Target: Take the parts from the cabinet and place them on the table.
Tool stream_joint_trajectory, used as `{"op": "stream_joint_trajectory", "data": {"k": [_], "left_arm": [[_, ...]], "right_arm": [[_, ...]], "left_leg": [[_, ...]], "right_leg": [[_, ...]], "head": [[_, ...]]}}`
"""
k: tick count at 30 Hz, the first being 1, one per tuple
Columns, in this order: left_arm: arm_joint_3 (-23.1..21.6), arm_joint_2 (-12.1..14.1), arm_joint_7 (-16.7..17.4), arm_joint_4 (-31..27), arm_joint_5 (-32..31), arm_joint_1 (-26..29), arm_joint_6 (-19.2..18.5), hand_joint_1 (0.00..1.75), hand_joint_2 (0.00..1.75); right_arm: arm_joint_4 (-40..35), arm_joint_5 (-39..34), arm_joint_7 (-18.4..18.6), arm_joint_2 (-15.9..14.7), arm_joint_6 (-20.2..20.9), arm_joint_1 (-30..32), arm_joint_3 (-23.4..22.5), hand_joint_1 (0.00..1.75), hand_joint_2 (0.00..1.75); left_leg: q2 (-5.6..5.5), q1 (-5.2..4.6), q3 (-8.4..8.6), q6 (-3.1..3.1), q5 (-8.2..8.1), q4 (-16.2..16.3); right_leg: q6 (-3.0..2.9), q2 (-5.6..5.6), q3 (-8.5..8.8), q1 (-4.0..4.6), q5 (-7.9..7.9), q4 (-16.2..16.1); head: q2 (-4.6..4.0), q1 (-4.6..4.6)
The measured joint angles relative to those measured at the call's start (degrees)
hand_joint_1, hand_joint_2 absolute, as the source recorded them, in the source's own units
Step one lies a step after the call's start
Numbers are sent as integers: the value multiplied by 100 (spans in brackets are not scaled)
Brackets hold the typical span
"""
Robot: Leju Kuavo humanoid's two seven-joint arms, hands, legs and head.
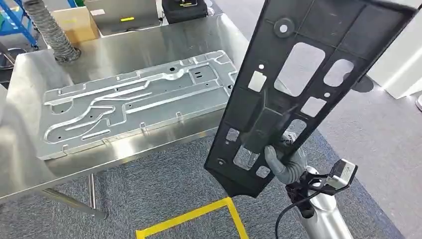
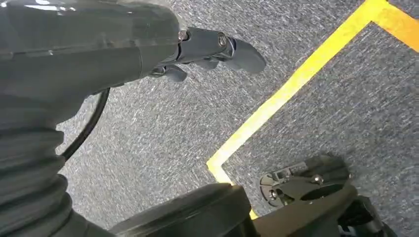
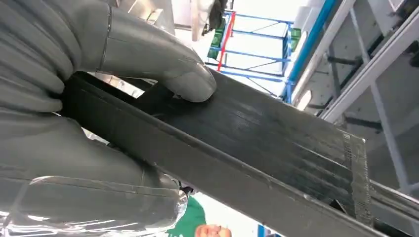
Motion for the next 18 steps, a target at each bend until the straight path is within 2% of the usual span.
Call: {"op": "stream_joint_trajectory", "data": {"k": [1,2,3,4,5,6,7,8,9,10,12,13,14,15,17,18], "left_arm": [[0,-2,2,0,0,6,0,0,175],[0,-2,2,0,0,21,4,0,175],[0,0,4,2,0,56,13,0,175],[0,0,9,4,0,54,20,0,175],[0,0,9,4,2,41,28,0,175],[0,2,-7,4,2,42,35,0,175],[0,2,-40,4,13,47,37,0,175],[0,6,-74,4,52,40,37,0,175],[4,9,-98,4,70,44,37,0,175],[11,9,-107,4,90,47,37,0,175],[37,9,-144,4,144,-1,31,0,175],[68,9,-144,4,155,-27,31,0,175],[98,9,-144,4,173,-38,31,0,175],[103,9,-142,4,188,-40,31,0,175],[109,9,-125,4,205,-12,37,0,175],[116,9,-120,4,210,16,42,0,175]], "right_arm": [[0,-2,0,0,0,-5,-2,175,175],[0,-9,0,0,-2,-4,-4,175,175],[7,-11,0,0,-7,-1,-7,175,175],[26,-22,-17,4,-11,1,-9,175,175],[28,-28,-15,4,-28,18,-13,175,175],[26,-28,-17,2,-57,25,-20,175,175],[17,-28,-37,2,-92,13,-33,175,175],[-9,-28,-57,2,-122,20,-57,175,175],[-52,-28,-68,-7,-135,35,-89,175,175],[-81,-28,-83,-11,-140,41,-109,175,175],[-120,-20,-87,-11,-142,58,-118,175,175],[-131,-2,-85,-11,-144,79,-122,175,175],[-142,18,-81,-11,-149,105,-129,175,175],[-162,44,-74,-11,-149,134,-140,175,175],[-203,61,-70,-11,-142,155,-160,175,175],[-230,59,-66,-11,-135,154,-173,175,175]], "left_leg": [[-1,4,95,-19,-73,1],[0,6,202,-43,-154,2],[4,0,230,-75,-235,0],[-3,-19,306,-101,-309,86],[2,-24,259,-150,-356,77],[5,-17,332,-173,-367,73],[4,-19,302,-202,-320,112],[3,-26,239,-222,-313,214],[11,-11,108,-258,-289,483],[19,4,-109,-309,-359,857],[22,55,-568,-383,-757,1574],[24,72,-723,-397,-933,1779],[26,87,-799,-403,-947,1813],[26,100,-775,-402,-758,1629],[27,113,-516,-377,-48,767],[29,113,-418,-359,242,335]], "right_leg": [[-11,-2,79,-8,279,-386],[-11,-7,196,-18,641,-846],[-20,-30,273,-25,1152,-1277],[-108,-43,231,6,1064,-1335],[-184,-32,249,24,1129,-1302],[-234,-28,248,27,1105,-1302],[-267,-26,262,33,1086,-1307],[-285,-20,313,-7,1076,-1349],[-308,-23,365,-10,1058,-1389],[-335,-27,399,-13,1037,-1411],[-345,-30,462,-14,974,-1419],[-343,-29,495,-15,940,-1417],[-341,-28,538,-16,907,-1415],[-336,-23,591,-17,872,-1414],[-306,-7,702,-24,810,-1414],[-277,-4,737,-28,786,-1422]], "head": [[0,0],[0,0],[0,2],[0,0],[0,-2],[0,7],[0,4],[0,2],[0,4],[0,2],[0,2],[0,2],[0,2],[0,2],[-2,2],[0,2]]}}
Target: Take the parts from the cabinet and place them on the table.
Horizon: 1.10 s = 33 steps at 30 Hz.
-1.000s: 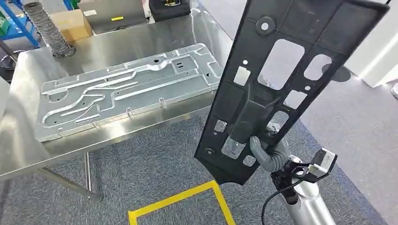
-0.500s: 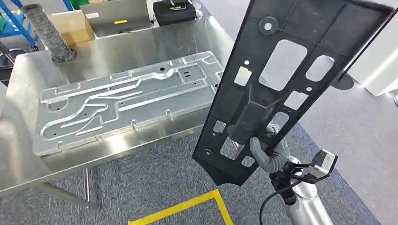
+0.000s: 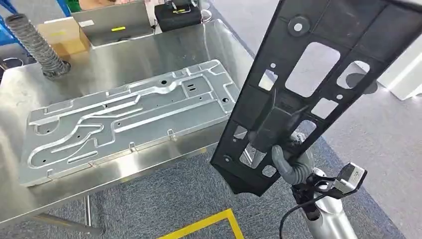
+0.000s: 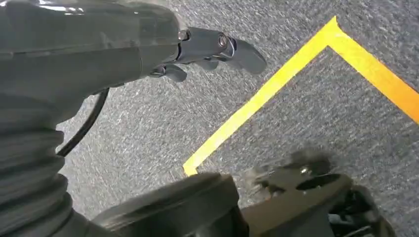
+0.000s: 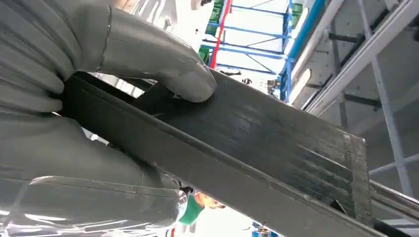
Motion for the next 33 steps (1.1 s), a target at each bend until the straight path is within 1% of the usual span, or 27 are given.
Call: {"op": "stream_joint_trajectory", "data": {"k": [1,2,3,5,6,7,9,10,11,12,13,14,15,16,17,20,21,22,23,25,26,27,28,30,31,32,33], "left_arm": [[9,0,0,0,13,11,4,0,175],[26,-2,-2,0,22,2,22,0,175],[31,-6,-9,0,28,2,26,0,175],[33,-13,-17,0,7,-1,44,0,175],[33,-24,-22,0,0,-11,52,0,175],[31,-26,-28,0,-22,-9,63,0,175],[31,-26,-66,0,-50,-1,63,0,175],[31,-26,-79,0,-61,0,44,0,175],[33,-26,-94,0,-70,3,26,0,175],[33,-26,-105,0,-81,3,15,0,175],[33,-26,-116,0,-101,-1,-13,0,175],[33,-26,-127,0,-114,-1,-30,0,175],[31,-26,-136,0,-127,-1,-39,0,175],[31,-24,-140,0,-149,14,-44,0,175],[31,-26,-138,0,-166,3,-61,0,175],[31,-11,-118,0,-214,-20,-103,0,175],[31,2,-116,-2,-216,-20,-112,0,175],[31,46,-114,-2,-227,-19,-129,0,175],[31,46,-120,-2,-234,-19,-146,0,175],[31,46,-157,-2,-245,-95,-188,0,175],[31,46,-186,-2,-243,-126,-221,0,175],[31,46,-217,-2,-234,-139,-269,0,175],[31,46,-238,-2,-227,-138,-291,0,175],[31,46,-315,-2,-214,-115,-335,0,175],[31,44,-365,0,-201,-98,-341,0,175],[31,11,-413,18,-201,-77,-367,0,175],[31,22,-459,15,-186,-73,-369,0,175]], "right_arm": [[-13,-15,13,0,22,-8,-22,175,175],[-17,-33,57,0,39,-26,-46,175,175],[-22,-48,131,0,44,-48,-57,175,175],[2,-163,331,0,100,-263,-105,175,175],[33,-249,444,22,129,-444,-131,175,175],[85,-312,518,59,135,-638,-170,175,175],[324,-350,697,116,129,-1066,-249,175,175],[486,-343,767,133,127,-1282,-264,175,175],[655,-268,823,140,120,-1525,-264,175,175],[799,-161,872,142,111,-1853,-264,175,175],[1042,82,971,146,103,-2190,-256,175,175],[1262,372,1047,146,11,-2505,-210,175,175],[1395,626,1093,146,-64,-2785,-166,175,175],[1559,865,1139,146,-138,-3117,-100,175,175],[1909,1269,1213,160,-234,-3523,101,175,175],[3055,2812,1359,158,-758,-5053,1001,175,175],[3234,3166,1379,144,-920,-5526,1180,175,175],[3647,4087,1423,87,-1347,-5901,1737,175,175],[3901,4570,1423,31,-1585,-6214,2127,175,175],[4397,5510,1477,4,-1989,-6688,2856,175,175],[4690,5844,1497,4,-2178,-6849,3208,175,175],[5044,6049,1497,4,-2350,-6938,3595,175,175],[5312,6127,1499,4,-2464,-6948,3894,175,175],[5762,6175,1464,4,-2680,-6908,4372,175,175],[5970,6175,1443,0,-2817,-6877,4545,175,175],[6158,6172,1416,-35,-2934,-6857,4676,175,175],[6312,6172,1403,-41,-3020,-6802,4812,175,175]], "left_leg": [[8,-20,-17,28,-191,39],[39,-60,-56,78,-347,-135],[35,-60,-46,131,-130,-107],[30,-36,-24,214,-79,-167],[54,-24,29,242,-34,-206],[75,-26,29,286,-27,-216],[101,-57,21,316,-26,-213],[104,-74,15,331,-33,-207],[103,-87,14,337,-37,-199],[104,-102,17,348,-46,-188],[104,-113,18,353,-58,-172],[106,-123,28,358,-79,-152],[103,-126,46,352,-104,-131],[98,-126,38,341,-129,-115],[96,-169,-13,314,-144,-79],[148,-176,-87,257,-128,-69],[140,-220,-68,220,-146,-72],[103,-189,-87,189,-231,-8],[80,-170,-209,146,-398,289],[81,-95,-627,66,-725,1176],[82,-57,-790,29,-780,1516],[82,-23,-839,4,-711,1592],[82,9,-768,-21,-510,1391],[83,70,-426,-74,91,483],[69,87,-306,-109,138,189],[50,49,-302,-102,141,156],[38,58,-244,-28,34,4]], "right_leg": [[28,4,26,1,9,-9],[71,8,-26,8,6,-2],[115,4,-21,13,-16,3],[205,3,29,34,-30,-24],[224,-9,-11,-3,-87,85],[224,-16,-124,13,-261,318],[237,-14,-570,13,-712,1235],[241,-14,-791,17,-839,1657],[239,-14,-918,19,-837,1852],[224,-15,-915,23,-686,1753],[203,-15,-804,30,-481,1467],[172,-13,-606,47,-205,1006],[127,-7,-376,71,85,496],[71,13,-267,105,141,196],[65,7,-240,122,112,108],[37,51,-347,104,120,106],[13,49,-317,52,132,60],[-4,27,-258,22,131,11],[-13,12,-233,13,127,-2],[-36,-30,-213,13,108,0],[-36,-41,-195,12,92,0],[-26,-41,-165,5,73,1],[-9,-40,-122,-2,49,3],[58,-41,-54,-38,-12,28],[104,-50,-33,-47,-44,33],[142,-45,-77,0,-26,46],[174,-45,-125,6,-3,41]], "head": [[0,2],[0,0],[0,0],[0,2],[0,0],[0,2],[0,2],[0,2],[0,2],[0,2],[0,2],[0,2],[0,2],[0,2],[0,2],[0,0],[0,2],[0,2],[0,0],[0,0],[0,0],[0,0],[0,0],[0,0],[0,2],[0,0],[0,-2]]}}
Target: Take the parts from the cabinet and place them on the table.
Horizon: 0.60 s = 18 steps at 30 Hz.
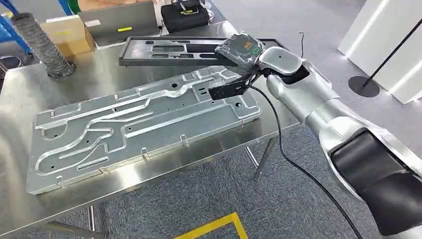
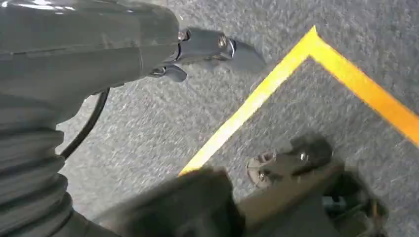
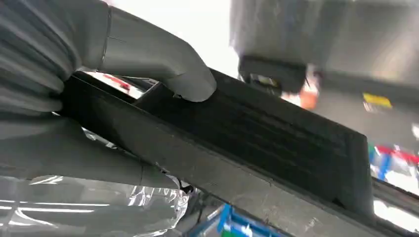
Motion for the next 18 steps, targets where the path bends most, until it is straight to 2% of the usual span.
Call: {"op": "stream_joint_trajectory", "data": {"k": [1,2,3,4,5,7,8,9,10,11,12,13,14,15,17,18], "left_arm": [[0,0,-30,0,0,-2,-9,0,175],[-2,0,-55,0,-2,-2,-18,0,175],[-7,-2,-74,0,-9,-5,-20,0,175],[-11,-2,-87,0,-17,-10,-20,0,175],[-13,-2,-94,0,-20,-11,-17,0,175],[-15,-2,-92,0,-20,-8,-15,0,175],[-15,-2,-92,0,-20,-2,-15,0,175],[-18,-2,-92,0,-22,7,-11,0,175],[-20,0,-94,0,-22,13,-9,0,175],[-20,0,-92,0,-26,15,-2,0,175],[-24,0,-87,0,-35,17,11,0,175],[-33,-4,-76,2,-35,22,20,0,175],[-35,-18,-70,2,-17,24,17,0,175],[-33,-13,-70,2,5,26,20,0,175],[-33,-13,-70,2,48,26,55,0,175],[-33,-13,-59,2,83,22,98,0,0]], "right_arm": [[135,-2,-4,-28,-59,83,109,175,175],[247,-4,-22,-37,-88,190,210,175,175],[349,-7,-42,-37,-119,280,285,175,175],[429,-15,-66,-37,-143,359,329,175,175],[517,-39,-99,-33,-164,400,372,175,175],[661,-134,-160,50,-156,471,425,175,175],[746,-177,-184,92,-149,520,440,0,0],[803,-210,-214,114,-138,570,455,0,0],[838,-252,-232,118,-136,612,464,0,0],[859,-288,-264,120,-123,618,466,0,0],[871,-335,-289,120,-99,600,466,0,0],[879,-378,-324,120,-51,586,466,0,0],[888,-440,-339,122,-11,579,464,0,0],[895,-477,-350,133,37,578,464,0,0],[910,-540,-365,133,83,580,466,0,0],[912,-566,-367,133,85,574,464,0,0]], "left_leg": [[-12,-3,-32,54,-21,1],[-26,-11,-39,75,-20,-1],[-30,-10,-20,133,-11,-31],[-28,6,1,181,-2,-56],[-20,-7,2,224,-8,-59],[14,-46,8,286,-22,-59],[16,-70,16,304,-33,-58],[14,-92,31,320,-43,-56],[9,-118,55,339,-56,-56],[1,-144,81,354,-73,-56],[-2,-172,116,357,-91,-57],[-2,-182,143,358,-114,-57],[1,-211,137,339,-135,-53],[4,-203,134,319,-141,-41],[30,-178,144,273,-153,-73],[40,-208,174,250,-165,-92]], "right_leg": [[27,-7,-19,12,17,-5],[55,-17,-13,1,30,-33],[81,-21,-5,-5,21,-33],[106,-18,-30,-23,-54,34],[102,-13,-183,-19,-194,308],[101,-2,-700,4,-567,1283],[95,0,-933,12,-658,1684],[78,1,-1074,15,-630,1858],[41,4,-1071,31,-463,1742],[-18,5,-926,65,-174,1346],[-91,8,-694,98,134,798],[-184,16,-472,148,377,290],[-257,14,-370,193,312,127],[-238,13,-363,197,329,17],[-254,31,-355,222,315,18],[-263,39,-322,183,329,-55]], "head": [[0,2],[0,4],[0,2],[0,4],[0,4],[0,4],[0,4],[0,4],[0,4],[0,2],[0,4],[0,4],[0,2],[0,4],[0,4],[0,2]]}}
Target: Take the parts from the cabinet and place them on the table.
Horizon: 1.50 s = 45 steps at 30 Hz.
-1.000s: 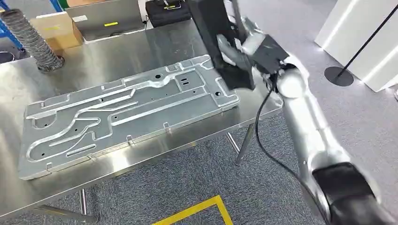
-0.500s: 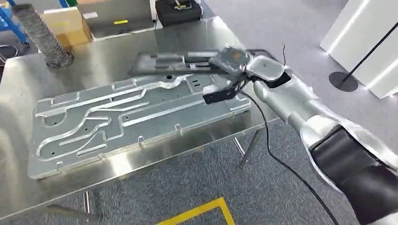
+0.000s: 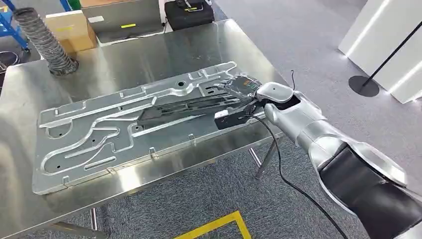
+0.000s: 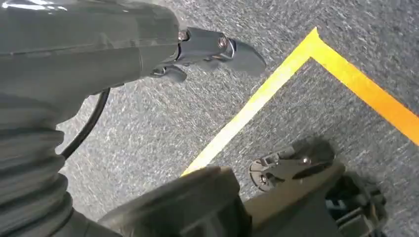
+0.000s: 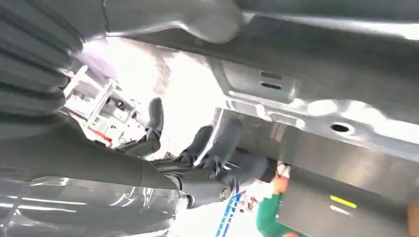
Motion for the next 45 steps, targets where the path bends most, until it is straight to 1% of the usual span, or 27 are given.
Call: {"op": "stream_joint_trajectory", "data": {"k": [2,5,6,8,10,11,12,15,17,20,21,22,23,25,26,27,30,32,35,36,37,38,40,41,42,43,45], "left_arm": [[0,9,7,-2,39,2,33,0,0],[0,15,33,-2,24,6,41,0,0],[0,15,33,-2,22,8,55,0,0],[0,22,33,-2,31,8,76,0,0],[0,24,33,-2,37,7,116,0,0],[0,20,31,0,39,5,118,0,0],[0,18,22,0,37,4,118,0,0],[2,24,20,0,39,14,131,0,0],[2,24,7,0,37,11,131,0,0],[2,26,4,0,17,22,122,0,0],[2,26,7,0,11,28,109,0,0],[2,26,20,0,4,30,105,0,0],[2,26,24,0,4,29,98,0,0],[2,26,26,0,11,27,94,0,0],[2,20,26,0,17,27,94,0,0],[2,17,24,0,28,23,94,0,0],[2,20,6,0,55,25,94,0,0],[2,24,2,0,74,30,96,0,0],[4,24,-15,0,120,28,116,0,0],[9,24,-18,0,127,34,125,0,0],[13,24,-24,0,135,42,129,0,0],[20,24,-28,0,135,46,131,0,0],[24,24,-31,0,135,41,131,0,0],[24,22,-28,0,135,38,131,0,0],[24,17,-26,0,135,29,131,0,0],[24,17,-20,0,135,28,131,0,0],[26,17,-9,0,135,36,131,0,0]], "right_arm": [[-2,-39,-18,0,2,-4,0,0,0],[4,-76,-42,-57,15,24,7,0,0],[9,-96,-44,-63,26,51,11,0,0],[15,-138,-57,-66,26,116,11,0,0],[20,-186,-85,-68,0,131,11,0,0],[22,-207,-87,-74,-11,130,11,0,0],[28,-221,-92,-83,-20,129,11,0,0],[46,-271,-98,-83,-46,156,11,0,0],[57,-286,-76,-55,-81,149,-4,0,0],[101,-312,-7,68,-168,180,-68,0,0],[116,-315,22,98,-217,221,-74,0,0],[127,-315,50,122,-262,270,-90,0,0],[131,-310,66,133,-291,309,-112,0,0],[138,-275,81,146,-348,315,-149,0,0],[138,-271,90,146,-356,306,-170,0,0],[138,-240,116,149,-376,306,-186,0,0],[138,-75,201,149,-437,313,-190,0,0],[120,-48,214,81,-420,306,-201,0,0],[111,22,214,-61,-310,257,-197,0,0],[111,37,214,-107,-275,251,-195,0,0],[111,42,214,-149,-242,246,-190,0,0],[111,44,212,-188,-225,239,-188,0,0],[111,44,205,-243,-230,200,-188,0,0],[111,44,199,-273,-238,174,-188,0,0],[111,44,192,-289,-245,154,-188,0,0],[114,46,188,-302,-247,136,-188,0,0],[114,46,168,-299,-269,124,-188,0,0]], "left_leg": [[-22,19,-73,-99,-187,242],[-24,137,-694,-222,-749,1515],[-21,171,-832,-259,-770,1755],[-19,234,-690,-327,-414,1371],[-10,293,-209,-388,139,340],[-8,290,-68,-412,63,97],[-32,255,-86,-310,80,30],[-33,234,-114,-169,102,64],[4,258,-100,-70,155,6],[44,216,-119,-12,160,5],[50,197,-120,-4,159,6],[55,183,-119,-1,158,6],[55,170,-118,0,158,7],[54,140,-106,-3,156,7],[56,143,-107,-9,152,7],[42,102,-119,-37,141,17],[25,130,-107,-114,150,-22],[-4,119,-140,-183,36,86],[-14,166,-702,-240,-554,1283],[-13,177,-891,-263,-654,1644],[-12,190,-975,-277,-618,1764],[-7,202,-896,-289,-435,1563],[95,213,-458,-289,77,644],[335,204,-212,-268,258,127],[548,119,-188,-221,166,21],[410,153,-198,-141,197,37],[274,132,-224,-93,202,36]], "right_leg": [[5,3,113,-81,36,-116],[-8,-3,122,-97,27,-117],[-1,0,121,-111,23,-114],[38,15,139,-152,5,-98],[109,31,143,-208,-37,-27],[164,40,120,-192,-55,-3],[205,47,79,-180,-51,48],[309,56,84,-185,8,-17],[346,36,26,-205,-152,149],[376,30,-599,-183,-830,1507],[371,30,-761,-182,-910,1839],[355,30,-779,-180,-849,1855],[327,30,-664,-173,-687,1622],[235,33,-105,-140,-198,529],[178,43,111,-114,-117,94],[180,23,124,-75,-118,53],[135,10,123,-49,-112,37],[64,-70,209,-118,-66,-97],[8,-198,226,-110,-87,-99],[3,-248,226,-109,-96,-97],[7,-297,233,-108,-101,-94],[21,-352,245,-110,-117,-88],[60,-454,277,-122,-160,-54],[97,-506,295,-112,-194,-19],[136,-539,291,-60,-220,18],[157,-593,286,-44,-219,14],[202,-734,315,-42,-227,0]], "head": [[0,0],[0,0],[0,0],[0,0],[0,0],[0,0],[0,2],[0,2],[0,2],[0,2],[0,2],[0,2],[0,2],[0,2],[0,2],[0,2],[0,2],[0,2],[0,0],[0,0],[0,0],[0,0],[0,0],[0,0],[0,0],[0,2],[0,2]]}}
